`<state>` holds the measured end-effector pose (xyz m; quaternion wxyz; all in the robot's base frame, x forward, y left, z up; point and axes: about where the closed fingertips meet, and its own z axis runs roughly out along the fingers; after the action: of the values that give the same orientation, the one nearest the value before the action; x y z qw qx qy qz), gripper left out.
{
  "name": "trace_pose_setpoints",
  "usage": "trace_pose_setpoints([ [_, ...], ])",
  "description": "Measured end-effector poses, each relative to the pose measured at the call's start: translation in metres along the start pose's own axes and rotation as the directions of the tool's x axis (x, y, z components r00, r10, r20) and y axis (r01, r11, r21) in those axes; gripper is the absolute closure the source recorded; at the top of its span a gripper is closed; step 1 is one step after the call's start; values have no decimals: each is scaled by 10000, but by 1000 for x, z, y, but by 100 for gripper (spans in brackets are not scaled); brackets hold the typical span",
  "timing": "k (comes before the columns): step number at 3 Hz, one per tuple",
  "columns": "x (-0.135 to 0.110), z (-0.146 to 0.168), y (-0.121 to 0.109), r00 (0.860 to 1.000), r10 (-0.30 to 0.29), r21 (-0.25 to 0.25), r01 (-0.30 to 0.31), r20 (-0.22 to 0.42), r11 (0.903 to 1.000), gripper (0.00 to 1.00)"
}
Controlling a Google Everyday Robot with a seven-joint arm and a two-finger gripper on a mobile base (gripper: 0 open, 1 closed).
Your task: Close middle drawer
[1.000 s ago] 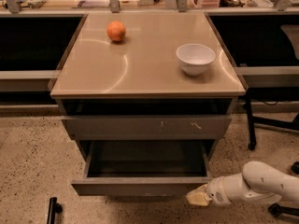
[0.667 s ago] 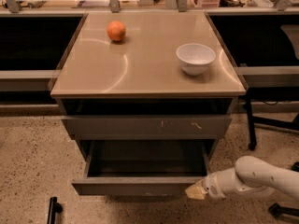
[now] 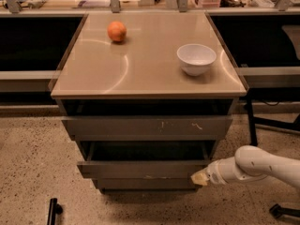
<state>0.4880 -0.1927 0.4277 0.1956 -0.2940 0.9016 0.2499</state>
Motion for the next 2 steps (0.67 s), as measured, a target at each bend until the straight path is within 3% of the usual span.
trace_pose_setpoints([
  [2,1,9,-5,9999,121,-165,-121,-4,9998,100],
])
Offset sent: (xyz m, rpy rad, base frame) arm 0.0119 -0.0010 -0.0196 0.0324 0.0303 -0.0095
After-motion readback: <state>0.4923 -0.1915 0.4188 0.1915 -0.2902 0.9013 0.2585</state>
